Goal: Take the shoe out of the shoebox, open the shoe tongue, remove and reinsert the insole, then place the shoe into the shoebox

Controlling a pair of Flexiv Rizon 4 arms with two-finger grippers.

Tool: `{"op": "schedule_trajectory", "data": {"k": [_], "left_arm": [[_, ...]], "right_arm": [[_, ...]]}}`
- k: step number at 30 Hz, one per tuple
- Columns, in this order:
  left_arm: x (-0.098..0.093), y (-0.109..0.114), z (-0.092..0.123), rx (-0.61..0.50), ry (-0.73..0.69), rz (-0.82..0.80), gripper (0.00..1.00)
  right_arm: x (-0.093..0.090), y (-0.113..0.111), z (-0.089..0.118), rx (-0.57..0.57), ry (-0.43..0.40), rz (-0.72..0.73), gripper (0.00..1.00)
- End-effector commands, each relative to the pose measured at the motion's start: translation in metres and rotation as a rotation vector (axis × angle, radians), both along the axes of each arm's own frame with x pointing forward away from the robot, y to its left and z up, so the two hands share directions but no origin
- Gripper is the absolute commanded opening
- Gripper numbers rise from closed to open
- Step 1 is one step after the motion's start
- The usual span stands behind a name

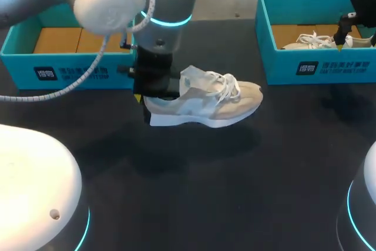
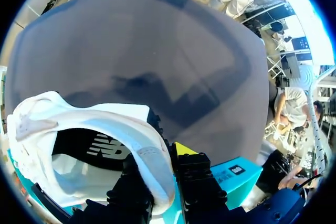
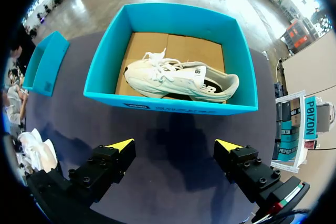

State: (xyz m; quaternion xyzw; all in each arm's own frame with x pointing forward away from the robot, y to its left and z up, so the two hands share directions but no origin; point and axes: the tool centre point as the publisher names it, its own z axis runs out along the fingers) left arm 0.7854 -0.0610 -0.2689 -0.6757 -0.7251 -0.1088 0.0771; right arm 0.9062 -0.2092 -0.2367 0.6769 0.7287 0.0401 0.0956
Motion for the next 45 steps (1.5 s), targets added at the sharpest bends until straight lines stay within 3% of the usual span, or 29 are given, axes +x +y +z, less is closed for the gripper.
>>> {"op": "schedule_trajectory", "data": {"k": [1,18,41,43,45], "left_arm": [[0.004,-0.006,-0.020,0.002,0.013,0.008,0.00],[0.014,-0.018,-0.086,0.034,0.080,0.014,0.00],[0.006,-0.018,-0.118,0.028,0.139,0.019,0.00],[0.005,-0.017,-0.119,0.022,0.148,0.022,0.25],[0.004,-0.016,-0.118,0.022,0.150,0.020,0.72]], "right_arm": [[0.000,0.000,0.000,0.001,0.000,0.000,1.00],[0.000,0.000,0.000,0.001,0.000,0.000,1.00],[0.000,0.000,0.000,0.001,0.000,0.000,1.00],[0.000,0.000,0.000,0.001,0.000,0.000,1.00],[0.000,0.000,0.000,0.001,0.000,0.000,1.00]]}}
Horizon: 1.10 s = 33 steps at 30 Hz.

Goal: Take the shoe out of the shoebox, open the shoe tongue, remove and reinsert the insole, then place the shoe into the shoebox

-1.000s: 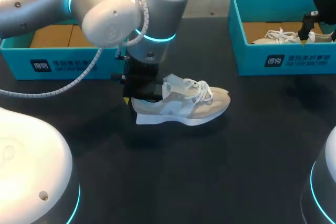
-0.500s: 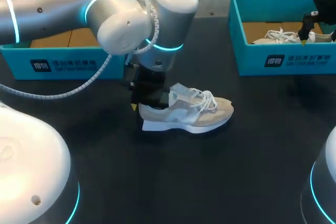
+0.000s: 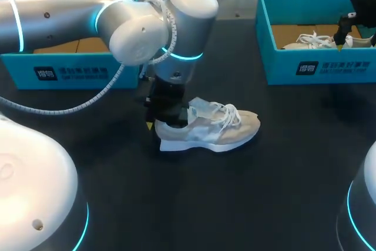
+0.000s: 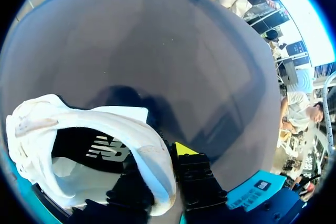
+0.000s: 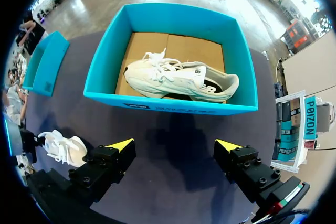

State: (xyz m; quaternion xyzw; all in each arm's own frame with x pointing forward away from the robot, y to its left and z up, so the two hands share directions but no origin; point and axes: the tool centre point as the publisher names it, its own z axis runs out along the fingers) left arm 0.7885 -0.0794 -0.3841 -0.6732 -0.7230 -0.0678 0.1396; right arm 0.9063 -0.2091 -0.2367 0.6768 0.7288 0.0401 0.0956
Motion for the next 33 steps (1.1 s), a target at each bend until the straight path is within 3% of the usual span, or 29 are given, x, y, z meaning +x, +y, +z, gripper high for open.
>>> {"op": "schedule_trajectory", "data": {"k": [1,2,11,25,33], "left_arm": [[0.001,0.003,-0.002,-0.006,0.005,0.000,0.93],[0.001,0.004,0.000,-0.022,0.010,0.003,1.00],[-0.003,0.007,0.024,-0.083,-0.013,0.014,1.00],[-0.010,0.014,0.083,-0.104,-0.083,0.170,1.00],[-0.011,0.025,0.111,-0.171,-0.125,0.189,1.00]], "right_arm": [[0.000,0.000,0.000,0.001,0.000,0.000,1.00],[0.000,0.000,0.000,0.001,0.000,0.000,1.00],[0.000,0.000,0.000,0.001,0.000,0.000,1.00],[0.000,0.000,0.000,0.001,0.000,0.000,1.00],[0.000,0.000,0.000,0.001,0.000,0.000,1.00]]}}
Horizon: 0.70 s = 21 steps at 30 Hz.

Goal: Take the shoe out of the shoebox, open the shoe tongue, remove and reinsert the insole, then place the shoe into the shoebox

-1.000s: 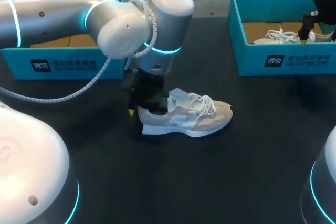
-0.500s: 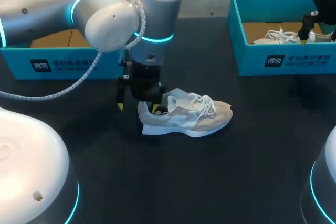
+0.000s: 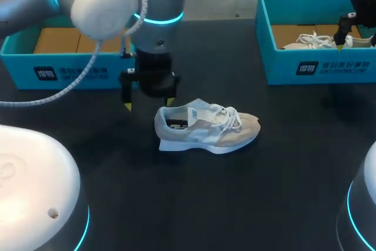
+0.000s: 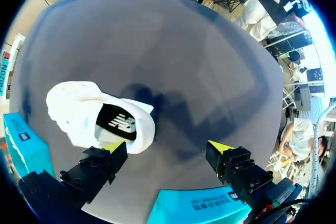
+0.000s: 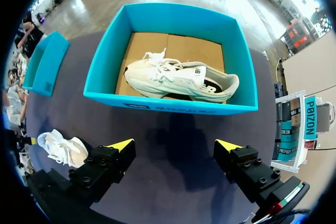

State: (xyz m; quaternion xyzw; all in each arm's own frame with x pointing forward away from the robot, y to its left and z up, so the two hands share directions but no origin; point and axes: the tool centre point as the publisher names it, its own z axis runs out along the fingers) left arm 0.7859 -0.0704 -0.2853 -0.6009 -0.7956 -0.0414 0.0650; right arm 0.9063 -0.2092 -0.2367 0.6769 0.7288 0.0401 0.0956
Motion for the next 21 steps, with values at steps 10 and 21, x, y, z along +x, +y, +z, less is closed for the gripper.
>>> {"op": "schedule_trajectory", "data": {"k": [10,21], "left_arm": [[-0.0085,0.0152,0.0155,-0.016,-0.033,-0.031,1.00],[-0.0085,0.0152,0.0155,-0.016,-0.033,-0.031,1.00]], "right_arm": [[0.0000,0.0001,-0.0002,0.000,0.000,0.000,1.00],[0.0000,0.0001,-0.0002,0.000,0.000,0.000,1.00]]}}
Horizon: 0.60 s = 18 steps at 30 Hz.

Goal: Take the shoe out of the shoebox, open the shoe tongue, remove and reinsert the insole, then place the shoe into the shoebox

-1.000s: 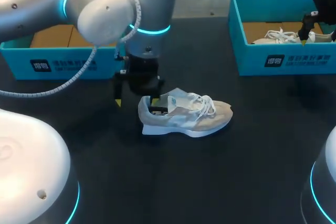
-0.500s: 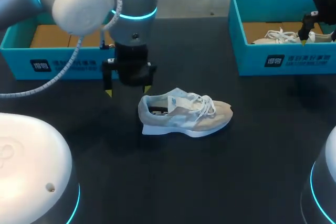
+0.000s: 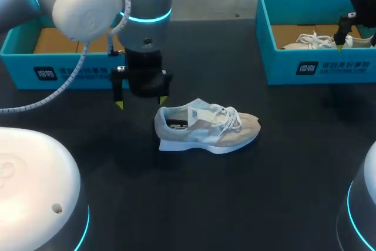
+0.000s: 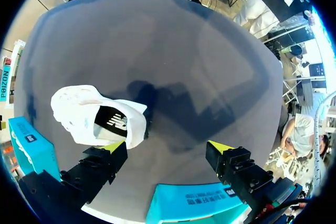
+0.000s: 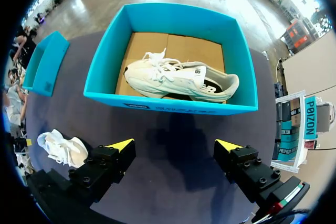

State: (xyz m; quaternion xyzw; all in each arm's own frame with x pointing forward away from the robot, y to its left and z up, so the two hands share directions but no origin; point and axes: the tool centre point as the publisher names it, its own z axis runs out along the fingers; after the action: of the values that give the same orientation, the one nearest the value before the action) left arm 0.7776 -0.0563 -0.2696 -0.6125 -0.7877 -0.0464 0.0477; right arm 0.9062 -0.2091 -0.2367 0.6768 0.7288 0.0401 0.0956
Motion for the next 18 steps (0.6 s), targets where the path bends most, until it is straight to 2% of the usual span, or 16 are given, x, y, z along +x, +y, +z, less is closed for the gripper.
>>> {"op": "schedule_trajectory", "data": {"k": [1,10,18], "left_arm": [[0.000,0.001,0.000,-0.002,-0.002,-0.001,1.00],[0.006,0.005,-0.006,-0.137,0.143,0.152,1.00],[0.012,0.024,-0.008,-0.308,0.264,0.322,1.00]], "right_arm": [[0.000,0.000,0.000,0.001,0.000,0.000,1.00],[0.000,0.000,0.000,0.001,0.000,0.000,1.00],[0.000,0.000,0.000,0.001,0.000,0.000,1.00]]}}
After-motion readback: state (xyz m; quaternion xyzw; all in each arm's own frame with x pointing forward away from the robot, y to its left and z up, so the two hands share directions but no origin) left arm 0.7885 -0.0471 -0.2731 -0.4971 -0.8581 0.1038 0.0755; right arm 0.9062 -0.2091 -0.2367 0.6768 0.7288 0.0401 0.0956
